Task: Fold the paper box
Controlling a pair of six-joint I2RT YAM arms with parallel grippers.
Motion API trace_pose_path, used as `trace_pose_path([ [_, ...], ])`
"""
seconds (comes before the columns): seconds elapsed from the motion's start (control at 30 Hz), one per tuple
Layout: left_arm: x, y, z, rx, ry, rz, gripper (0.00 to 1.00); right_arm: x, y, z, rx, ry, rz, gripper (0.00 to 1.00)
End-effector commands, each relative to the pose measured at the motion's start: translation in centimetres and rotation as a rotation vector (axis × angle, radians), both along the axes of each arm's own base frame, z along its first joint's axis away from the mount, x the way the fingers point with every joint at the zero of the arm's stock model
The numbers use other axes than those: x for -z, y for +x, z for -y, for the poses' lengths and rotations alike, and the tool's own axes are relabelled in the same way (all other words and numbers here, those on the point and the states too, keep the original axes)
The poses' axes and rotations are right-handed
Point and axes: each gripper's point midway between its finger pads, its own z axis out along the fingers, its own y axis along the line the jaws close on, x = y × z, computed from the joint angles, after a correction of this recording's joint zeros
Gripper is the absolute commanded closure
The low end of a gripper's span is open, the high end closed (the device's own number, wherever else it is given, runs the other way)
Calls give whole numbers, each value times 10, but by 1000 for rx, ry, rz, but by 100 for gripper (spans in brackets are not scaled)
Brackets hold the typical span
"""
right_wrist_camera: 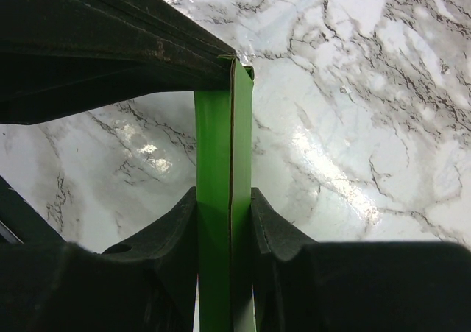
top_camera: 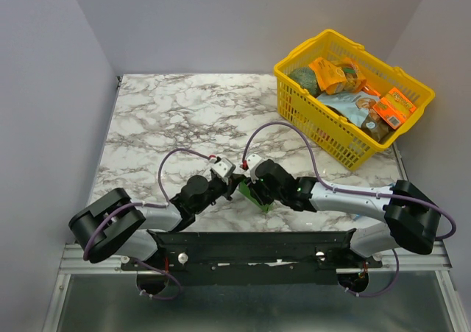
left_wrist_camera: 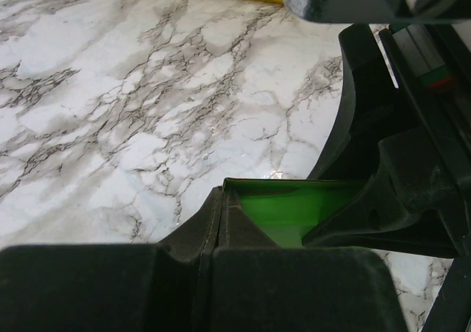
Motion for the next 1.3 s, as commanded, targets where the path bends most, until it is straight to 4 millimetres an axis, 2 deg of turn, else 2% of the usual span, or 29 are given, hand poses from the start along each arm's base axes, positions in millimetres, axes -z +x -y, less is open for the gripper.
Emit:
trace_pose_path([
  [0.0,18,-12,10,94,54,-27,100,17,-9,2,-47,-22,-32,70],
  [0.2,23,-12,10,103,73,-29,100,19,-11,3,-49,-29,-35,70],
  [0.6,47,-14,-8,66,162,-54,100,21,-13,2,-56,-32,-40,70],
  [0.77,53,-22,-5,95,145,-95,100,22,-12,3,-50,-37,-40,70],
  [0.97,67,-27,-10,80,138,-138,100,20,-11,3,-45,-34,-39,70],
  [1.27,83,-33,-24,25,169,-173,100,15,-8,3,-29,-31,-25,65],
])
